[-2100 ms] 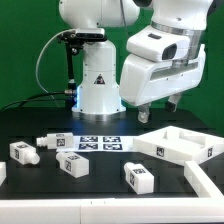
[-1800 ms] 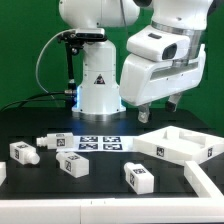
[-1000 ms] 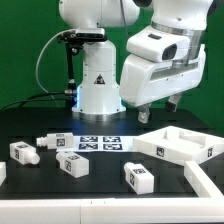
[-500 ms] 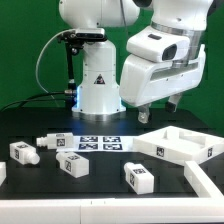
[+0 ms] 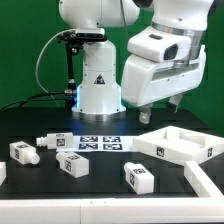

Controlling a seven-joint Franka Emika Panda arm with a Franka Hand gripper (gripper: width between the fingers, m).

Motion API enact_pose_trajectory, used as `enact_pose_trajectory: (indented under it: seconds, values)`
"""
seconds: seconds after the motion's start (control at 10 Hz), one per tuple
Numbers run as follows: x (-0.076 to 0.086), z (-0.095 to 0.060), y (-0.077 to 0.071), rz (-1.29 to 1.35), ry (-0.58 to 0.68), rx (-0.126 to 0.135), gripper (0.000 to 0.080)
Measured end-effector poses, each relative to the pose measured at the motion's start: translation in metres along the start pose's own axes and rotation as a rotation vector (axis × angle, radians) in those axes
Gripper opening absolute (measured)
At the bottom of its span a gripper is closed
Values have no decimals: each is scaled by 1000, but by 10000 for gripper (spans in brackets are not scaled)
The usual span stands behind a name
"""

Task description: Assemble one leg

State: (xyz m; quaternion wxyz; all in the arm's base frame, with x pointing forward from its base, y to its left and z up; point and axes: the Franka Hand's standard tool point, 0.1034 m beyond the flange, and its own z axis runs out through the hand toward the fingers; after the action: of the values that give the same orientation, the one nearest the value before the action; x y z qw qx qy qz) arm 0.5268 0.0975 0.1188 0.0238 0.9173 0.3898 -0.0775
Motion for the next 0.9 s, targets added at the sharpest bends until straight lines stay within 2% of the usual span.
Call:
enact_pose_trajectory:
  seconds: [0.1,0.2,0.4,0.6,0.7,0.8,0.9]
  values:
    - [2,5,-19,-19,64,-29,650]
    - [-4,15,-34,-20,76,-27,650]
    - [-3,12,-27,-17,68,-24,650]
    - [-4,14,-29,-19,68,-23,650]
    - [-2,23,-34,-30,132,-46,650]
    - [-11,46,-52,-38,169,-47,650]
    - [-16,64,-62,-39,152,-24,650]
